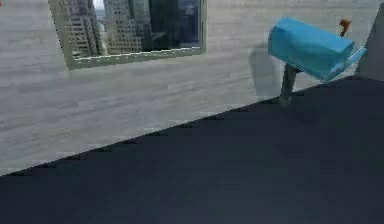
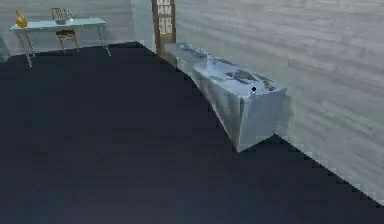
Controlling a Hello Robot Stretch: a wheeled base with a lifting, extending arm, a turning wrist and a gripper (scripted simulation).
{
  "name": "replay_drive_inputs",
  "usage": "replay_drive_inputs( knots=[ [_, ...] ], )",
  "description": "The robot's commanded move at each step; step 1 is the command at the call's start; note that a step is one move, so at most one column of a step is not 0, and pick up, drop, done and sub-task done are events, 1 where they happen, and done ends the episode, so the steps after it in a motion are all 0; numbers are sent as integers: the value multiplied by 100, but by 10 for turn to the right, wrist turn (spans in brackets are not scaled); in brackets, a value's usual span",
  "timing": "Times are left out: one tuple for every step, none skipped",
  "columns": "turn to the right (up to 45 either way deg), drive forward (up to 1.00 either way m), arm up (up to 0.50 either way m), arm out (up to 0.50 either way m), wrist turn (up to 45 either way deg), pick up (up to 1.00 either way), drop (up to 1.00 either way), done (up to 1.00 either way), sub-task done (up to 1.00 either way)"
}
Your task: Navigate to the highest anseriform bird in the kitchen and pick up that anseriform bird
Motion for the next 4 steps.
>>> replay_drive_inputs(
  knots=[
    [450, 0, 0, 0, 0, 0, 0, 0, 0],
    [450, 0, 0, 0, 0, 0, 0, 0, 0],
    [300, 0, 0, 0, 0, 0, 0, 0, 0],
    [0, 100, 0, 0, 0, 0, 0, 0, 0]
  ],
)
